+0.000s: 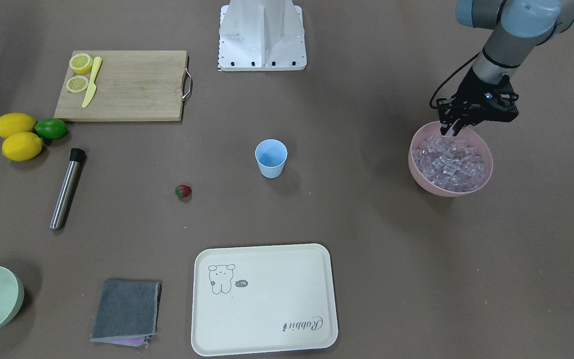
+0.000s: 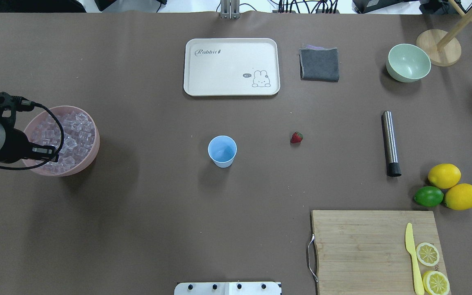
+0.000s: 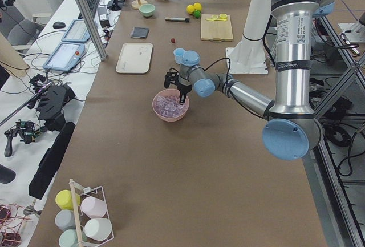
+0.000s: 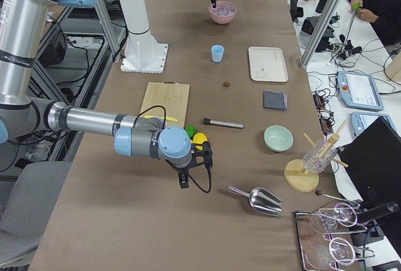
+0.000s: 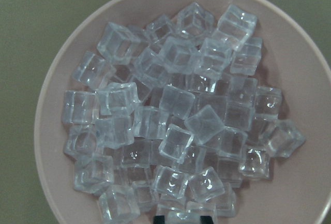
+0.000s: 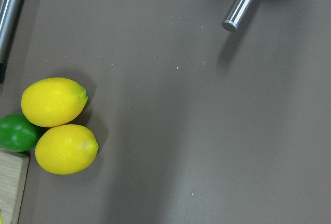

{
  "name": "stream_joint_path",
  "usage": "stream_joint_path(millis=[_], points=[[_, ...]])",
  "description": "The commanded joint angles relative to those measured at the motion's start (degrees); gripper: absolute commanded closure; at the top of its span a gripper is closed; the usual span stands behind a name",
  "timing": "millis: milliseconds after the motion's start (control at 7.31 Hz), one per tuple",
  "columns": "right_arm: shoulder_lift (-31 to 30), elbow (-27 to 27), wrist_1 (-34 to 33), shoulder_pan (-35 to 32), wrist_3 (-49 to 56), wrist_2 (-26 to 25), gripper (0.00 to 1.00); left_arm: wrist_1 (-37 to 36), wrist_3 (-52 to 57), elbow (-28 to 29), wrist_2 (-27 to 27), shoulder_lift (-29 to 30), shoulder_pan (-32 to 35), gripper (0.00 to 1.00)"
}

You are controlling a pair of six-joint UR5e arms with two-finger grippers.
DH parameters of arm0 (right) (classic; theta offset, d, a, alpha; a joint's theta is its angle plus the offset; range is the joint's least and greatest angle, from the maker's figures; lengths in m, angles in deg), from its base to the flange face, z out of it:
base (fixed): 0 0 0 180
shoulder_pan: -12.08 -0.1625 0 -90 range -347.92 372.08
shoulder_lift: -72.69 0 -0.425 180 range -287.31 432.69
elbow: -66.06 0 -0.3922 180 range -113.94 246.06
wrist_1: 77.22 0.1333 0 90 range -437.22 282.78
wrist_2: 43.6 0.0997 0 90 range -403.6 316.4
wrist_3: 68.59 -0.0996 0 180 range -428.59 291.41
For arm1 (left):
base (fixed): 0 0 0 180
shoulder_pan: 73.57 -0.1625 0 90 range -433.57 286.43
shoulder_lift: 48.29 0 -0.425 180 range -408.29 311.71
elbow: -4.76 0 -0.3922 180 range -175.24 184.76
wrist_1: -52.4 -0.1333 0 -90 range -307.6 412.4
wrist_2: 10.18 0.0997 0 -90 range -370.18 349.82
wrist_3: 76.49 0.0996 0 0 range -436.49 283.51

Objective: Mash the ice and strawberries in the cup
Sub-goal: 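Lower the left gripper into the pink bowl and grasp an ice cube, then carry the ice cube with the left gripper and drop it into the blue cup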

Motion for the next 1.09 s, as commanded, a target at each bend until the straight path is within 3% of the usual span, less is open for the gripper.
stream_joint_path(millis=[0, 137, 547, 821, 957], points=[[0.5, 0.0, 0.0, 0.1, -0.1, 0.0, 0.00, -8.1, -1.2, 0.3, -2.2, 10.3, 1.5, 1.00], [0.7, -0.1, 0.0, 0.1, -0.2, 0.0, 0.00, -11.8, -4.8, 1.9, -2.2, 16.3, 0.7, 1.00], [1.2, -0.1, 0.0, 0.8, -0.4, 0.3, 0.00, -12.4, -15.9, 8.5, -1.6, 29.1, -6.2, 1.00], [1.2, -0.3, 0.1, 1.1, -0.7, 0.9, 0.00, -12.4, -21.0, 11.1, 5.5, 34.8, -14.0, 1.00], [1.2, -0.2, 0.4, 1.2, -0.7, 0.8, 0.00, -12.3, -21.1, 12.4, 5.7, 36.3, -14.8, 1.00]])
